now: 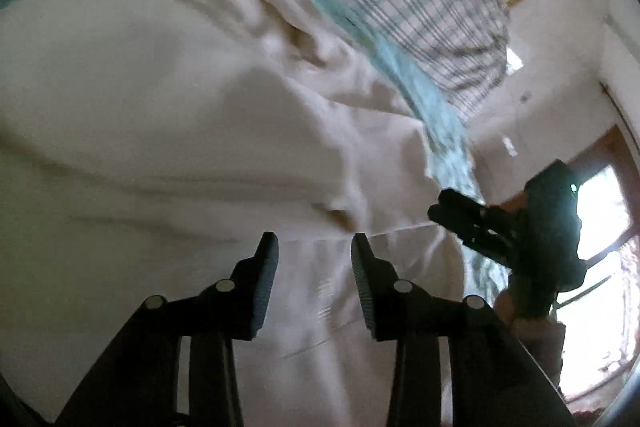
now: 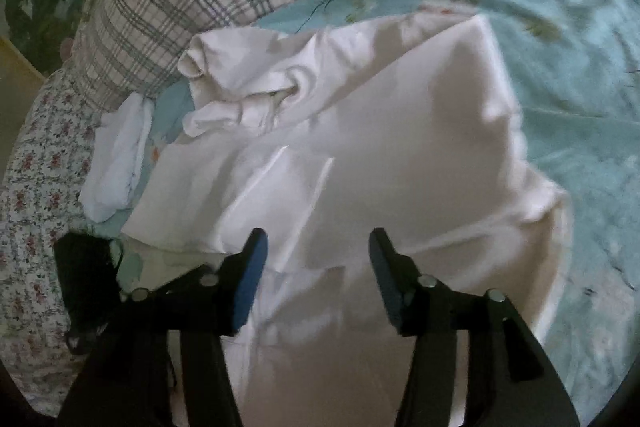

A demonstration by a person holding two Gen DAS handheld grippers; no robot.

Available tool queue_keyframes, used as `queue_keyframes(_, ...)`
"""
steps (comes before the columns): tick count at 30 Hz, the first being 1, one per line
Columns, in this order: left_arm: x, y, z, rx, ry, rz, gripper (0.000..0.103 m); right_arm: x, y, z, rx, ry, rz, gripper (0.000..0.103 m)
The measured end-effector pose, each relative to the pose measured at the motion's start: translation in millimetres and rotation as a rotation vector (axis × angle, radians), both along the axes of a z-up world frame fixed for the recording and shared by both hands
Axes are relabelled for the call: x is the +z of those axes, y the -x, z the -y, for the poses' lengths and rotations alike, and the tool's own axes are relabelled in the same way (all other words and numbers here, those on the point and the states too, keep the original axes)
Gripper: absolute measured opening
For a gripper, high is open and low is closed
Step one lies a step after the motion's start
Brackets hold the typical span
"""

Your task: Fold large clothes

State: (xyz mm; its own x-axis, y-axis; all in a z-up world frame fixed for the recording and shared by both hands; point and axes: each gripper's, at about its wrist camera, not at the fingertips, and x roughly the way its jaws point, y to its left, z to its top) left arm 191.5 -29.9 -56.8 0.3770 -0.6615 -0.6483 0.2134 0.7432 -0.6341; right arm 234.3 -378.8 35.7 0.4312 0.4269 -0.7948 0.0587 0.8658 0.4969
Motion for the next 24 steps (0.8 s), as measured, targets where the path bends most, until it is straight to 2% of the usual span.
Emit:
queue_keyframes(3, 3, 5, -47, 0.124, -0.077, 0.015, 0.037, -15, -19, -18, 0.027, -0.037, -0.036, 0.055)
queue_keyframes(5, 1, 4, -79, 0.222, -0.141, -0.011, 0.037, -30, -34, -30, 0.041, -0.027, -0.092, 0.055)
queue_keyframes(8, -7, -1, -109, 0.299, -0.159, -0.033, 0.034, -55, -52, -45, 0.038, -0.068, -0.172, 0.055)
queue_keyframes(10, -14, -9, -120, 0.323, -0.154, -0.062, 0.02, -62, -59, -57, 0.056, -0.074, -0.17, 0.055)
queue_keyframes(11, -14, -11, -124, 0.33, -0.151, -0.063, 0.019, -61, -61, -61, 0.062, -0.057, -0.157, 0.037)
queue_keyframes(12, -15, -14, -125, 0.336, -0.152, -0.058, 0.019, -57, -62, -64, 0.067, -0.043, -0.134, 0.0)
queue_keyframes(14, -14, -19, -127, 0.35, -0.172, -0.05, 0.019, -42, -61, -56, 0.055, -0.07, -0.077, 0.002)
queue_keyframes(16, -15, -22, -128, 0.366, -0.17, -0.051, 0.019, -12, -53, -42, 0.029, -0.007, 0.024, 0.002)
queue_keyframes(18, -16, -25, -127, 0.376, -0.163, -0.057, 0.019, 12, -44, -20, -0.01, 0.04, 0.086, 0.002)
queue_keyframes(21, -17, -22, -128, 0.387, -0.168, -0.052, 0.019, 13, -40, 6, -0.053, 0.047, 0.068, 0.002)
queue_keyframes(24, -13, -19, -130, 0.401, -0.206, -0.048, 0.018, 3, -35, 18, -0.079, 0.107, 0.046, 0.002)
